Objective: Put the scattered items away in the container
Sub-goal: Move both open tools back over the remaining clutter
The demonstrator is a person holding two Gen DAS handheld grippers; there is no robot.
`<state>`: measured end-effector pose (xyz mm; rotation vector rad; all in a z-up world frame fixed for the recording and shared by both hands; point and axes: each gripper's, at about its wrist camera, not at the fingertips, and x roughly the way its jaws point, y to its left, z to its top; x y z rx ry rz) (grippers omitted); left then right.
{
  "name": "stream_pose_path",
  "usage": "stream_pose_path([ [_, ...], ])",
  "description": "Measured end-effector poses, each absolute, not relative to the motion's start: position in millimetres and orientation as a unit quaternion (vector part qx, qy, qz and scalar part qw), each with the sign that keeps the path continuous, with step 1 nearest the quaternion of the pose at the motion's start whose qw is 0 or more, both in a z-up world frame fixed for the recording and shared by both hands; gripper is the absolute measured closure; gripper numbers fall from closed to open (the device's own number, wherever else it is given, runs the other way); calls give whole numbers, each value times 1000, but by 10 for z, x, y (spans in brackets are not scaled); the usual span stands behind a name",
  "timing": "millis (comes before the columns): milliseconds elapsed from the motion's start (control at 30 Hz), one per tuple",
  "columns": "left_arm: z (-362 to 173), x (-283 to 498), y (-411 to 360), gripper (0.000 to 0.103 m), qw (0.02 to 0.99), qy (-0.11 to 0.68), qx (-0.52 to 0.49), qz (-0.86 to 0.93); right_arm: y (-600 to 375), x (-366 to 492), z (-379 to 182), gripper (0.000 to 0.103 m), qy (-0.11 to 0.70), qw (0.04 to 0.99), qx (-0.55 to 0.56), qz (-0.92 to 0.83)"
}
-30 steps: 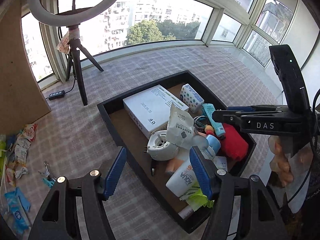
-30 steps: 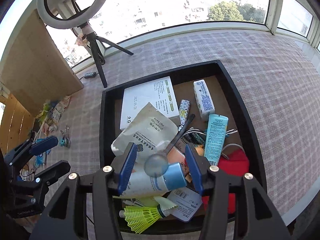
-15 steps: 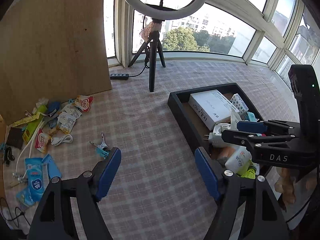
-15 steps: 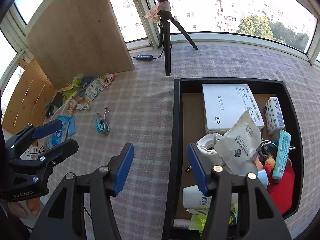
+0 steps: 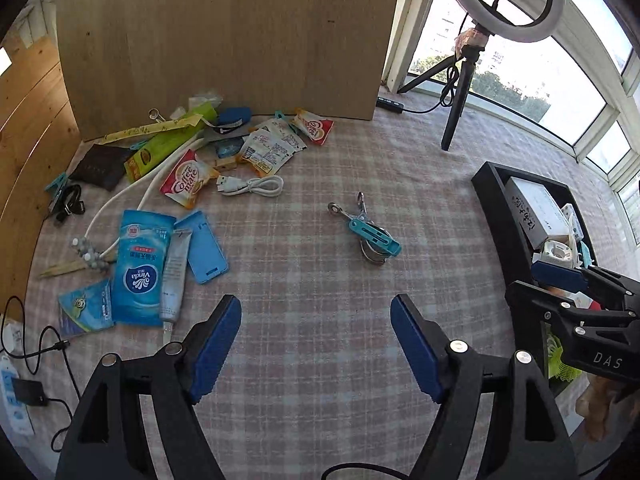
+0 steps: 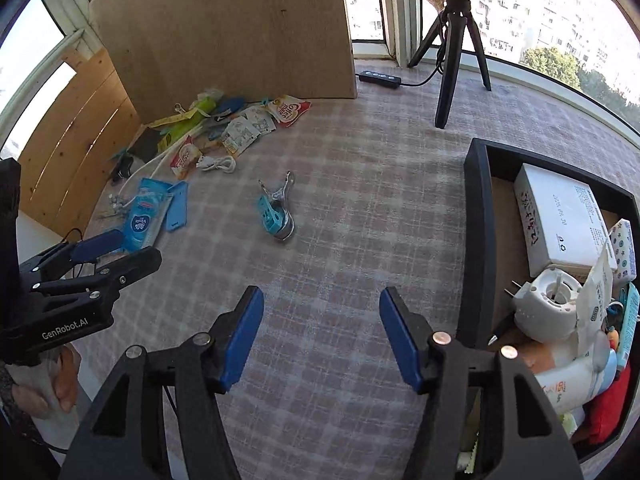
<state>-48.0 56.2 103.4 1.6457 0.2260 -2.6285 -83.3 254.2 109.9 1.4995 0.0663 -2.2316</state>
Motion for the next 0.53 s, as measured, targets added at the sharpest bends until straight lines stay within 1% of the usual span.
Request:
stream_pose_path([
  [233,736,-332,182,24,58,107,559,-820,2324,-739,863,43,35,232,559,-795],
  [433,640,-233,-7,24,42,155,547,-822,2278,-695,677,43,36,227,577,-784],
  [533,634,-226,1,23,42,145,540,-828,2268,-701,616,43,35,223,581,-782],
])
